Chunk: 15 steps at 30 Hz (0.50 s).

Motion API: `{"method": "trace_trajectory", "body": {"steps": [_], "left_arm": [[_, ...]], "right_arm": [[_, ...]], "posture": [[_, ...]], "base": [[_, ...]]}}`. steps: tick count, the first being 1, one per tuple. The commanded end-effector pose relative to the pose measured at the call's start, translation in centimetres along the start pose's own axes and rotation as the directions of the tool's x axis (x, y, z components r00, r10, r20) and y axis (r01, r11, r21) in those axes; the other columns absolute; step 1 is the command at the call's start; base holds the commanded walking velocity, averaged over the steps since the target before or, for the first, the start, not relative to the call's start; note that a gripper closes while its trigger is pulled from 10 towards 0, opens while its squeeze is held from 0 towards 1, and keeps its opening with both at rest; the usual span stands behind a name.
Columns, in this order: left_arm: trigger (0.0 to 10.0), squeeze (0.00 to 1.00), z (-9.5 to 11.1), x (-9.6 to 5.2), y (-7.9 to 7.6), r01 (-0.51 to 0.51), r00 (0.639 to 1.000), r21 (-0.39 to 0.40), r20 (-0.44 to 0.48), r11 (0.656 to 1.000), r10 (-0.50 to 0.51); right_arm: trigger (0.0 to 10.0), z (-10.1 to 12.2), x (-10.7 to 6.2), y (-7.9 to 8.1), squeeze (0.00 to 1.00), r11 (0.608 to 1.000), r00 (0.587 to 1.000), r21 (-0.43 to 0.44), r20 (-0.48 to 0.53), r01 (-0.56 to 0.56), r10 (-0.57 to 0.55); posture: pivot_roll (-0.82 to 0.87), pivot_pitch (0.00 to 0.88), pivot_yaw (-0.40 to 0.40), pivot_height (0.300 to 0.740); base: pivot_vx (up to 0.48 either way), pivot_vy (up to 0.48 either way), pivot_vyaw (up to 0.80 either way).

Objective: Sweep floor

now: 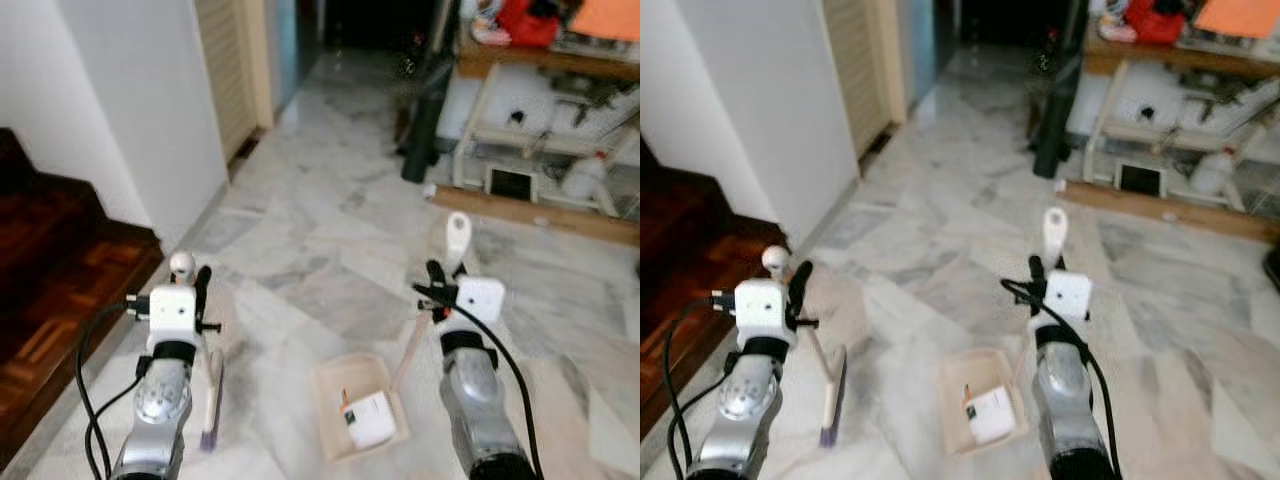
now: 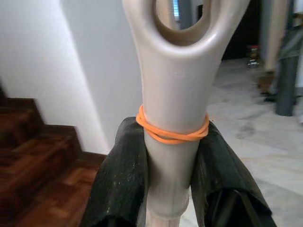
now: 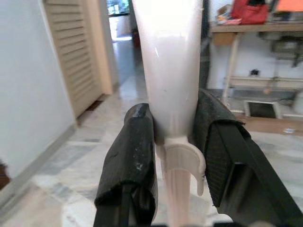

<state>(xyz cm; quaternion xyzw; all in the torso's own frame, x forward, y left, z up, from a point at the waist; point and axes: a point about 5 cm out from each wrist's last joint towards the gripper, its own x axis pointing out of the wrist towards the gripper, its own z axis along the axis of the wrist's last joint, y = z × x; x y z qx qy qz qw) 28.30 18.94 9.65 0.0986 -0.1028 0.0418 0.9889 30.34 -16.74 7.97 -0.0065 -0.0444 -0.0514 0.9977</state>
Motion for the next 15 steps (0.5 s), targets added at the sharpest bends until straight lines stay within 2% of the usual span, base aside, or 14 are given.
{"method": "trace_trajectory", "body": {"steps": [1, 15], "left_arm": [[10.0, 0.00, 0.87, 0.40, 0.09, -0.006, 0.999, 0.007, 0.048, 1.000, 0.006], [10.0, 0.00, 0.53, 0.39, 0.02, 0.025, 0.999, 0.019, 0.039, 1.000, -0.026]], "right_arm": [[10.0, 1.24, 0.50, -0.28, 0.00, 1.000, 0.998, 0.007, 0.056, 0.010, -0.010], [10.0, 1.11, 0.17, -0.06, 0.00, 1.000, 0.998, 0.015, 0.059, 0.010, -0.011]], "posture": [[0.03, 0.000, -0.014, 0.740], [0.01, 0.000, 0.012, 0.740]], "base": [[0.000, 0.000, 0.80], [0.000, 0.000, 0.80]]}}
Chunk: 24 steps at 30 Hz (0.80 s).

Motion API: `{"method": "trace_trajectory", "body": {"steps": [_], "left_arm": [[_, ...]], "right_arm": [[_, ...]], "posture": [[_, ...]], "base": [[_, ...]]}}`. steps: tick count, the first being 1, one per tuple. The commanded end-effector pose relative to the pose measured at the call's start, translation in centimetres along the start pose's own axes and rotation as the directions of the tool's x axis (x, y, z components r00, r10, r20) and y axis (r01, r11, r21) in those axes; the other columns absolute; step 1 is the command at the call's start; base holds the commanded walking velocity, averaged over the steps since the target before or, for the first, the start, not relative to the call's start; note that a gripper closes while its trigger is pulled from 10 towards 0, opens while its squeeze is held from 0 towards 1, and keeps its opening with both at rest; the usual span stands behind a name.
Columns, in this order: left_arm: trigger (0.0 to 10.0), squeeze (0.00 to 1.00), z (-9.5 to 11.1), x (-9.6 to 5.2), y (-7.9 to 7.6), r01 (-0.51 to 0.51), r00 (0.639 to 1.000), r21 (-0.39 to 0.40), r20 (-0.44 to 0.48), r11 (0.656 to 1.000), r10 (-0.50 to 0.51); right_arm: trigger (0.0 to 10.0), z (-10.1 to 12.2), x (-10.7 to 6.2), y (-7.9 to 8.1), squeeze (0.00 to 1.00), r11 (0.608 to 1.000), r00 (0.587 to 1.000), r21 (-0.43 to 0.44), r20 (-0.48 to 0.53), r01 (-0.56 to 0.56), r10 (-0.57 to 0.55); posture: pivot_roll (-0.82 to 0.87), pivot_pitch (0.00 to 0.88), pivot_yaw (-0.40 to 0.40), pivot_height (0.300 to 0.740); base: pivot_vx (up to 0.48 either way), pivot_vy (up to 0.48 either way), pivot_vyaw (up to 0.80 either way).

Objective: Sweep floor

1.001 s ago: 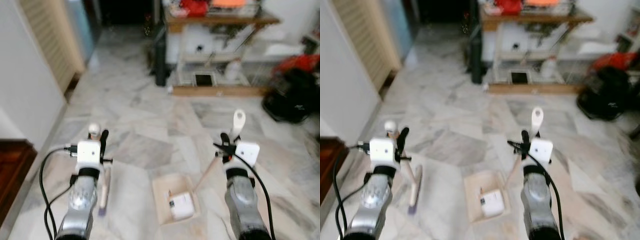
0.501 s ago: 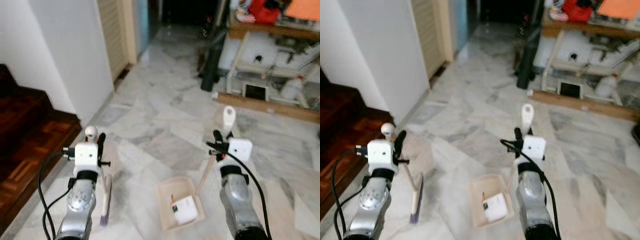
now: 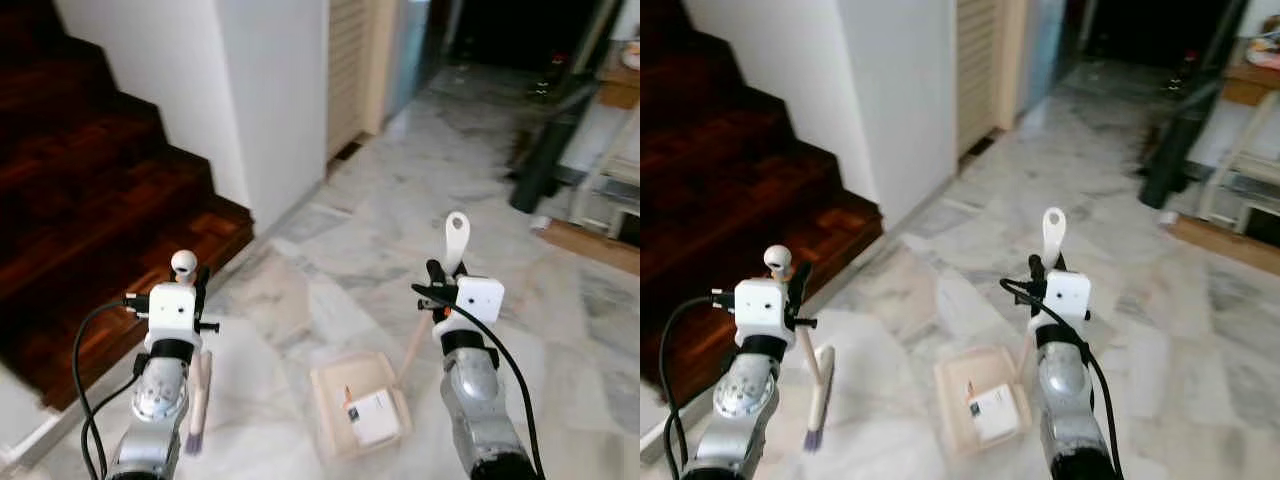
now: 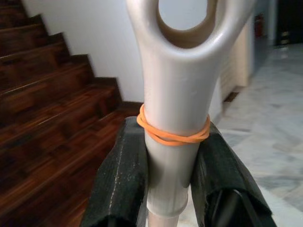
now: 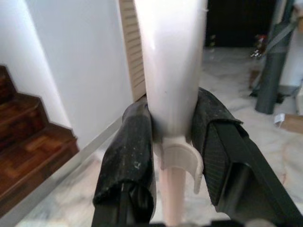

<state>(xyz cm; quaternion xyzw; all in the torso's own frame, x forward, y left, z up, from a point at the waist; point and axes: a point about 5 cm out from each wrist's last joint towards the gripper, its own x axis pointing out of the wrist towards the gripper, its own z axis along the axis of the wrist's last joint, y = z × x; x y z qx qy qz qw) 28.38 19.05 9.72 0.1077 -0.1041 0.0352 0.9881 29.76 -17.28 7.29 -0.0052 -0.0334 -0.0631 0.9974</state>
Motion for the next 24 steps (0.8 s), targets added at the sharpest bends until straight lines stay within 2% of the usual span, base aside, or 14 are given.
{"method": "trace_trajectory", "body": {"steps": [1, 24], "left_arm": [[10.0, 0.00, 0.50, 0.30, -0.17, 0.013, 0.999, 0.001, 0.034, 1.000, -0.013], [10.0, 0.00, 0.46, 0.06, -0.43, 0.017, 0.999, -0.004, 0.030, 1.000, -0.017]], "right_arm": [[10.0, 1.72, 0.65, 0.54, 0.00, 1.000, 0.997, 0.014, 0.080, -0.015, 0.014], [10.0, 1.53, 0.47, 0.71, 0.00, 0.999, 0.997, 0.015, 0.071, -0.028, 0.027]], "posture": [[0.01, 0.000, 0.012, 0.740], [0.02, 0.000, 0.003, 0.740]], "base": [[0.000, 0.000, 0.80], [0.000, 0.000, 0.79]]}}
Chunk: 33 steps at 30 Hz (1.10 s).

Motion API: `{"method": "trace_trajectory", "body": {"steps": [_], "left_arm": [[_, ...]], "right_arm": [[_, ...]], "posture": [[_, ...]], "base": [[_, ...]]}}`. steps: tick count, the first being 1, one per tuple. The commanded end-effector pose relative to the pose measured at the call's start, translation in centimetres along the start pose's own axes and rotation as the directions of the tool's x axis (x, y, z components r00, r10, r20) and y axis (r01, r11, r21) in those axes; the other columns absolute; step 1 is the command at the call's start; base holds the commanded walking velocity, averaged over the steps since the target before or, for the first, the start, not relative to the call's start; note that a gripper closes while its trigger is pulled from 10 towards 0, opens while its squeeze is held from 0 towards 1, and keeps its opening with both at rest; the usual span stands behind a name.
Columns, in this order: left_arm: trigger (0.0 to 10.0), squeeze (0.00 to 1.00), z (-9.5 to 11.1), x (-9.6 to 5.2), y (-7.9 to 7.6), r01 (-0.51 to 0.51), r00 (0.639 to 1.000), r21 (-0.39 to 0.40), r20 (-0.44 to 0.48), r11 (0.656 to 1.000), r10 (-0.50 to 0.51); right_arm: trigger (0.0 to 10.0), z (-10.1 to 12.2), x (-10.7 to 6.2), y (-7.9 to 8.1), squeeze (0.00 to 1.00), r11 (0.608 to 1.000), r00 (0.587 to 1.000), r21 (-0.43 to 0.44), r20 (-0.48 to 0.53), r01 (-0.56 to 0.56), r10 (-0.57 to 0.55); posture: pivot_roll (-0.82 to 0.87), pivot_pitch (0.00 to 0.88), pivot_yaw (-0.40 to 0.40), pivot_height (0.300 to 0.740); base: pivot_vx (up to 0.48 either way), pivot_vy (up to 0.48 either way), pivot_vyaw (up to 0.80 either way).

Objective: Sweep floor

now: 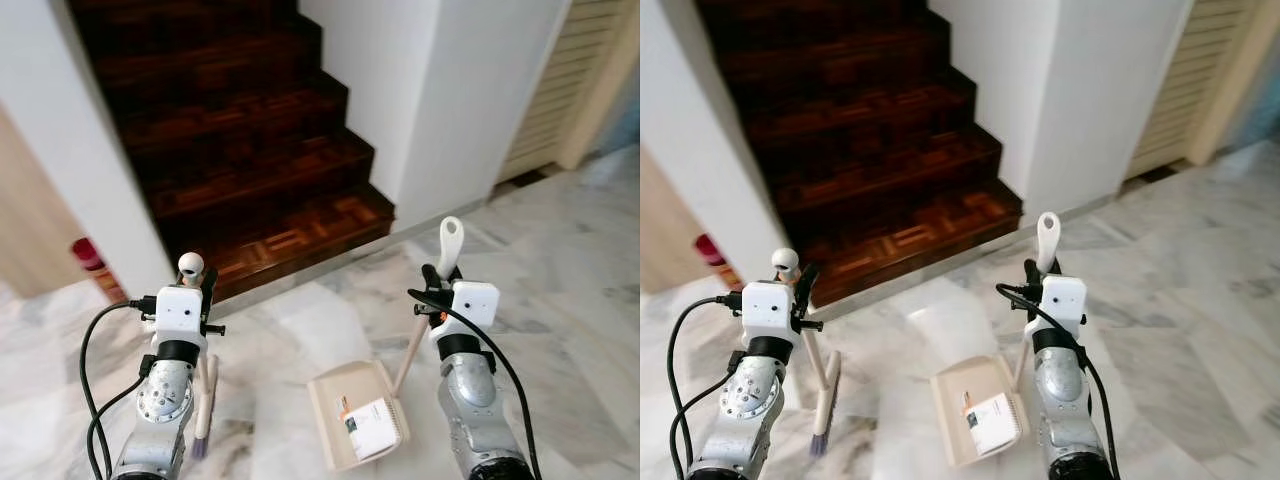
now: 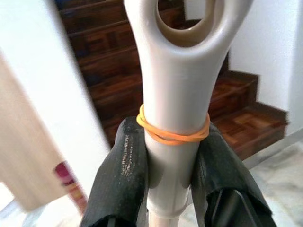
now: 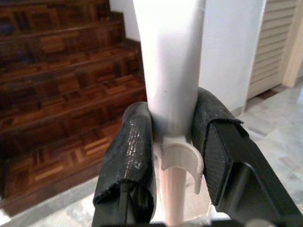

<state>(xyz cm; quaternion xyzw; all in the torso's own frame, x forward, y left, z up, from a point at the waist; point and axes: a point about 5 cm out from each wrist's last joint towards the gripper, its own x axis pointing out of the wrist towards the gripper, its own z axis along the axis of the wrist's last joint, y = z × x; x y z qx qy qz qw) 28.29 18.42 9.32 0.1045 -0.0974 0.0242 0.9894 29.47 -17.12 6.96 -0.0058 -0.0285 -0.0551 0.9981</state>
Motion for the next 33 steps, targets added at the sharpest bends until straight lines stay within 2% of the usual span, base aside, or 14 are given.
{"method": "trace_trajectory", "body": {"steps": [1, 9, 24, 33], "left_arm": [[10.0, 0.00, 0.70, 0.26, 0.26, -0.006, 0.999, 0.005, 0.041, 1.000, 0.006], [10.0, 0.00, 0.65, 0.15, 0.33, -0.018, 0.999, -0.019, 0.036, 1.000, 0.018], [10.0, 0.00, 0.42, -0.20, 0.60, -0.034, 0.999, -0.017, 0.026, 0.999, 0.035], [10.0, 0.00, 0.30, -0.46, 0.63, -0.034, 0.999, -0.021, 0.022, 0.999, 0.035]], "right_arm": [[10.0, 1.81, 0.81, 0.58, 0.00, 1.000, 0.997, 0.023, 0.078, -0.012, 0.010], [10.0, 1.66, 0.79, 0.65, 0.00, 0.999, 0.998, 0.032, 0.067, -0.014, 0.012], [10.0, 1.67, 0.74, 0.75, 0.00, 1.000, 0.998, 0.021, 0.067, -0.017, 0.015], [10.0, 1.73, 0.61, 0.79, 0.00, 0.999, 0.997, 0.027, 0.072, -0.016, 0.014]], "posture": [[0.02, 0.000, 0.003, 0.740], [0.02, 0.000, -0.001, 0.740], [0.03, 0.000, -0.006, 0.740], [0.03, 0.000, -0.007, 0.740]], "base": [[0.000, 0.000, 0.00], [0.000, 0.031, 0.00], [0.000, 0.363, 0.00], [0.000, 0.325, 0.63]]}}
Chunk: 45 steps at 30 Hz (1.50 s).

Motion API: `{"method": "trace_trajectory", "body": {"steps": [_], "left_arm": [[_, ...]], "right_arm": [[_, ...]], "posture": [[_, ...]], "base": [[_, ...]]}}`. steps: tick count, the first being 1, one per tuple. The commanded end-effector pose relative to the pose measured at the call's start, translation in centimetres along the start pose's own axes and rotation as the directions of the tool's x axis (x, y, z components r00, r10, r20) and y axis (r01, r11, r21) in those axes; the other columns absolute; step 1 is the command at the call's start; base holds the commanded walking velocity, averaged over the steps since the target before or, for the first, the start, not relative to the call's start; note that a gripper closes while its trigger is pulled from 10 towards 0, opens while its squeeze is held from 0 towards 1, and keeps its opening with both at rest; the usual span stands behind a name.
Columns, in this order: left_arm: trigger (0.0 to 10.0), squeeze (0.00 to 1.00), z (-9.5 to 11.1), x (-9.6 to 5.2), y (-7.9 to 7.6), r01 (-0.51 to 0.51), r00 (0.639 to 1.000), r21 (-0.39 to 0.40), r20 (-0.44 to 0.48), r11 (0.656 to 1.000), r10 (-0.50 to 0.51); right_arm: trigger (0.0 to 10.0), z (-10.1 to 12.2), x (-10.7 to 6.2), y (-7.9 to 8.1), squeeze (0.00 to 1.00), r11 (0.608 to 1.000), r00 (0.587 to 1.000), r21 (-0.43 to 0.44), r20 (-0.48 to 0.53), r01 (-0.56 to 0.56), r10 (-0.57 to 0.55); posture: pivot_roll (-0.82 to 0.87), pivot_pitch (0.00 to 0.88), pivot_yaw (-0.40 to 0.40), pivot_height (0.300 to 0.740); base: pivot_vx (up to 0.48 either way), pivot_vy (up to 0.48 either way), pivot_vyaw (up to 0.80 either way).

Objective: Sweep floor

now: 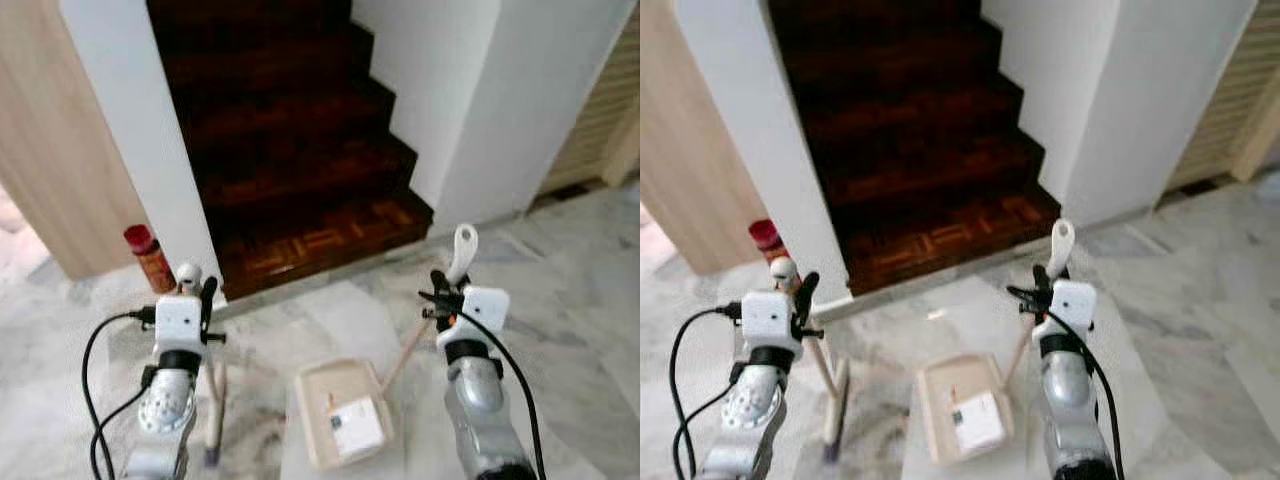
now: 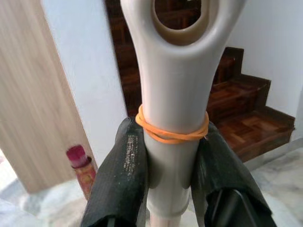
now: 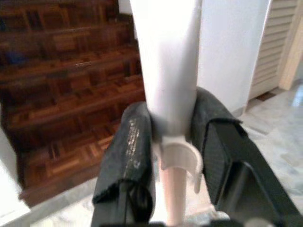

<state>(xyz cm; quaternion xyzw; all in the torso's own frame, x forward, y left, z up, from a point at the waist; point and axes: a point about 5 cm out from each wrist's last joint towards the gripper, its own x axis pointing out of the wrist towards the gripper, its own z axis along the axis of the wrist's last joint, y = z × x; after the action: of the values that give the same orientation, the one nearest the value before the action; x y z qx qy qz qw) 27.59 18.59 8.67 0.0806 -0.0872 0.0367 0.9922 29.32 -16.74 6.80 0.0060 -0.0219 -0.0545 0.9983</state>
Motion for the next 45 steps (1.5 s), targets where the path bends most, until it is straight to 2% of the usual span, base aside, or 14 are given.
{"method": "trace_trajectory", "body": {"steps": [1, 21, 28, 45], "left_arm": [[10.0, 0.00, 0.85, 0.30, 0.49, -0.007, 0.999, 0.024, 0.047, 1.000, 0.006], [10.0, 0.00, 0.69, -0.12, 0.58, -0.011, 0.999, 0.022, 0.038, 1.000, 0.010], [10.0, 0.00, 0.73, -0.12, 0.60, -0.008, 0.999, 0.022, 0.039, 1.000, 0.007], [10.0, 0.00, 0.88, -0.10, 0.59, -0.001, 0.999, 0.023, 0.040, 1.000, 0.000]], "right_arm": [[10.0, 1.87, 0.76, 0.46, 0.00, 1.000, 0.996, 0.006, 0.086, -0.015, 0.014], [10.0, 1.97, 0.59, 0.54, 0.00, 1.000, 0.997, 0.010, 0.082, -0.013, 0.013], [10.0, 1.98, 0.53, 0.71, 0.00, 1.000, 0.997, 0.009, 0.081, -0.021, 0.020], [10.0, 2.05, 0.48, 0.73, 0.00, 1.000, 0.997, 0.007, 0.081, -0.019, 0.019]], "posture": [[0.03, 0.000, -0.007, 0.740], [0.04, 0.000, -0.009, 0.740], [0.04, 0.000, -0.008, 0.740], [0.04, 0.000, -0.001, 0.740]], "base": [[0.000, 0.322, 0.00], [0.000, 0.318, 0.00], [0.000, 0.316, 0.53], [0.000, 0.305, 0.00]]}}
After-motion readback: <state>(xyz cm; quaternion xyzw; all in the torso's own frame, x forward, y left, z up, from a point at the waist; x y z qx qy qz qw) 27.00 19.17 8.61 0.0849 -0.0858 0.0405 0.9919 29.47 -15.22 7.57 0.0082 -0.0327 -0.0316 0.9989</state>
